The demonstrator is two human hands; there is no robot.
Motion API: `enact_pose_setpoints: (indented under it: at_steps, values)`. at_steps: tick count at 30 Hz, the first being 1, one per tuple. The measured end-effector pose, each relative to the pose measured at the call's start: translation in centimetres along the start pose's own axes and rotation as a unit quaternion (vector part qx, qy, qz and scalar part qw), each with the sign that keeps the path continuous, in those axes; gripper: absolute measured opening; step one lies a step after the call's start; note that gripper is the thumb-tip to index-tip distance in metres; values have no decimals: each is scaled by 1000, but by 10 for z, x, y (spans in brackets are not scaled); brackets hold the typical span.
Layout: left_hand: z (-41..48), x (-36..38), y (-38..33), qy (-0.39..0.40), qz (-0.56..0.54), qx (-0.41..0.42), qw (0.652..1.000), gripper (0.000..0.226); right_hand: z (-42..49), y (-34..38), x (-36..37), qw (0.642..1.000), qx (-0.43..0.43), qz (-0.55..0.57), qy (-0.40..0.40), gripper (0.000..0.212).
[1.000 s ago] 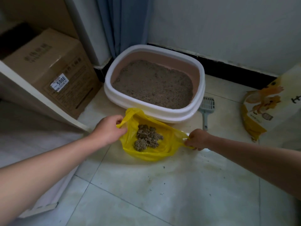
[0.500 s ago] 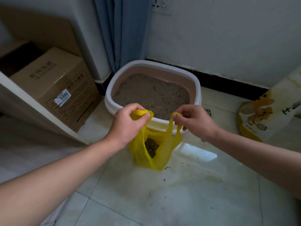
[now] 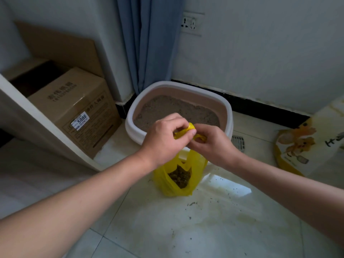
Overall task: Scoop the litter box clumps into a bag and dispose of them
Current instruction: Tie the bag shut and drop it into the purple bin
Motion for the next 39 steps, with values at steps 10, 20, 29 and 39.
enact_pose_setpoints:
  at_steps: [10, 20, 29, 39]
  values:
    - [-14, 34, 36, 184, -169, -164, 955, 20, 18, -3, -30, 992, 49, 102, -48, 12]
    - [-8, 37, 45, 93, -283, -329, 896, 26, 19, 4, -53, 941, 32, -295, 163, 41]
    - [-6, 42, 39, 92, -216, -285, 929, 9, 17, 30, -55, 898, -119, -405, 125, 9]
    - [-10, 54, 21, 167, -201, -170, 950, 18, 24, 27, -31, 978, -91, -173, 76, 16]
Point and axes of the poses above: each hand's wrist, its own z-axis towards the middle knuckle, its own x-axis out of the palm, y = z × x, the point moved 2 cm from there along z, towards the middle knuckle, and after that the axes turned 15 degrees about z, right-handed, at the moved point
